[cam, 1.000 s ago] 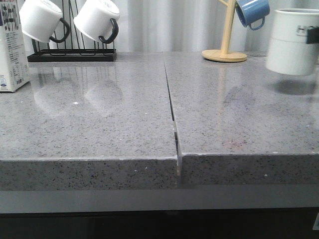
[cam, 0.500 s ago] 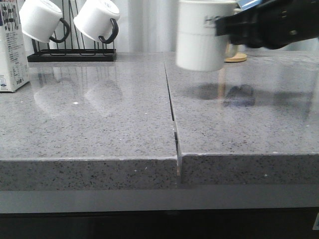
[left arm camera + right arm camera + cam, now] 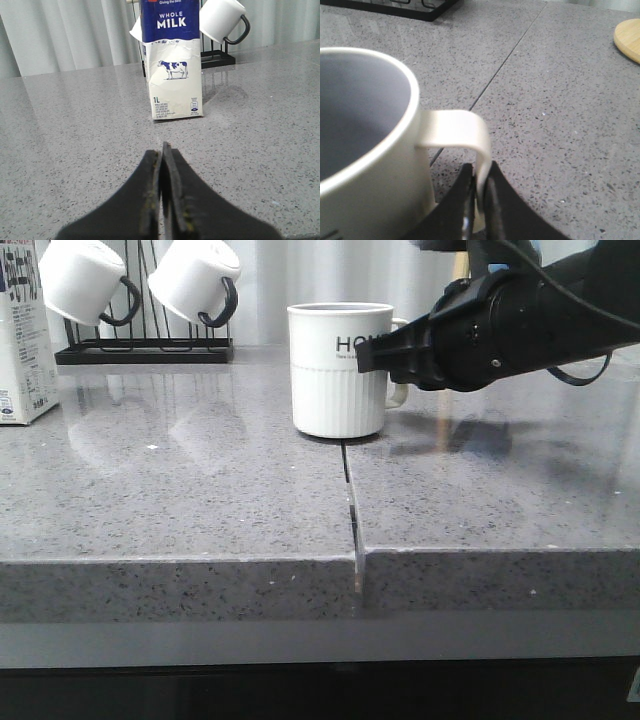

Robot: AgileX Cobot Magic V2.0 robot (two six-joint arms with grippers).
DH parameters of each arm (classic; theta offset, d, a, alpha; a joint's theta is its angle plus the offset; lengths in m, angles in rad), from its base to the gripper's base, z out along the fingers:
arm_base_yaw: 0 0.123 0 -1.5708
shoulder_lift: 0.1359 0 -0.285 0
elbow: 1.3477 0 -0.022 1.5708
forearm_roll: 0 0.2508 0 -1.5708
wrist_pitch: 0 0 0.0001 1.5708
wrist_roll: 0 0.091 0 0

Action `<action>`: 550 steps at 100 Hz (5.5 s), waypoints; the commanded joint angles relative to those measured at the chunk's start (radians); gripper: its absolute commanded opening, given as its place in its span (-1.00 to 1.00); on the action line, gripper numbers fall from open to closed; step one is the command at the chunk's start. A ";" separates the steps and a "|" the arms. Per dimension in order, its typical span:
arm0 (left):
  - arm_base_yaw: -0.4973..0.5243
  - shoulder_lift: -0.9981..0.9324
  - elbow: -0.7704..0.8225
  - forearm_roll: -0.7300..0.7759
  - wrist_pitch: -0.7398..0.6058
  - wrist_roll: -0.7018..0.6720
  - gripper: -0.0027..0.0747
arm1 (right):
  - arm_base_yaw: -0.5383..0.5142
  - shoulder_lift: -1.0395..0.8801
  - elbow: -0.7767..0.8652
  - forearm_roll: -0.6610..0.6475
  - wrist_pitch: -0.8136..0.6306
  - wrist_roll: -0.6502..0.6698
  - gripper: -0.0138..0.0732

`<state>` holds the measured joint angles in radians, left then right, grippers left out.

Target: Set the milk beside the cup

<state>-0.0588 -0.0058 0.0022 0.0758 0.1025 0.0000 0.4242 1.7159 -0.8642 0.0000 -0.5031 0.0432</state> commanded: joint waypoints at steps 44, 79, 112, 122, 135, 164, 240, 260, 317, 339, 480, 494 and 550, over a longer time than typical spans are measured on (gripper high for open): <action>0.002 -0.032 0.041 -0.008 -0.084 -0.008 -0.99 | -0.002 -0.132 0.073 0.006 -0.083 -0.004 0.03; 0.002 -0.032 0.041 -0.008 -0.084 -0.008 -0.99 | -0.003 -0.456 0.212 0.006 0.172 -0.005 -0.84; 0.002 -0.032 0.041 -0.008 -0.084 -0.008 -0.99 | -0.003 -0.841 0.339 0.006 0.406 -0.005 -0.84; 0.002 -0.032 0.041 -0.008 -0.084 -0.008 -0.99 | -0.003 -0.962 0.383 0.006 0.455 -0.005 -0.84; 0.002 -0.032 0.041 -0.008 -0.084 -0.008 -0.99 | -0.003 -1.127 0.427 0.006 0.555 -0.005 -0.84; 0.002 -0.032 0.041 -0.008 -0.084 -0.008 -0.99 | -0.003 -1.423 0.446 0.006 0.835 -0.005 -0.84; 0.002 -0.030 -0.047 -0.008 -0.088 -0.008 -0.99 | -0.003 -1.645 0.508 0.007 0.970 -0.005 -0.84; 0.002 0.051 -0.228 -0.008 0.086 -0.008 -0.99 | -0.003 -1.645 0.508 0.007 0.970 -0.005 -0.84; 0.002 0.445 -0.469 -0.002 0.115 -0.008 -0.83 | -0.003 -1.645 0.508 0.007 0.970 -0.005 -0.84; 0.002 0.579 -0.470 -0.065 -0.019 -0.010 0.78 | -0.003 -1.645 0.508 0.007 0.970 -0.005 -0.84; -0.049 1.378 -0.813 -0.082 -0.566 -0.128 0.75 | -0.003 -1.645 0.508 0.007 0.970 -0.005 -0.84; -0.049 1.433 -0.849 -0.082 -0.568 -0.128 0.66 | -0.003 -1.645 0.508 0.007 0.970 -0.005 -0.84; -0.098 1.422 -0.860 -0.275 -0.563 0.000 -0.18 | -0.003 -1.645 0.508 0.007 0.970 -0.005 -0.84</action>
<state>-0.1254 1.4781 -0.8325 -0.1295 -0.3895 -0.0685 0.4242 0.0585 -0.3314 0.0074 0.5382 0.0439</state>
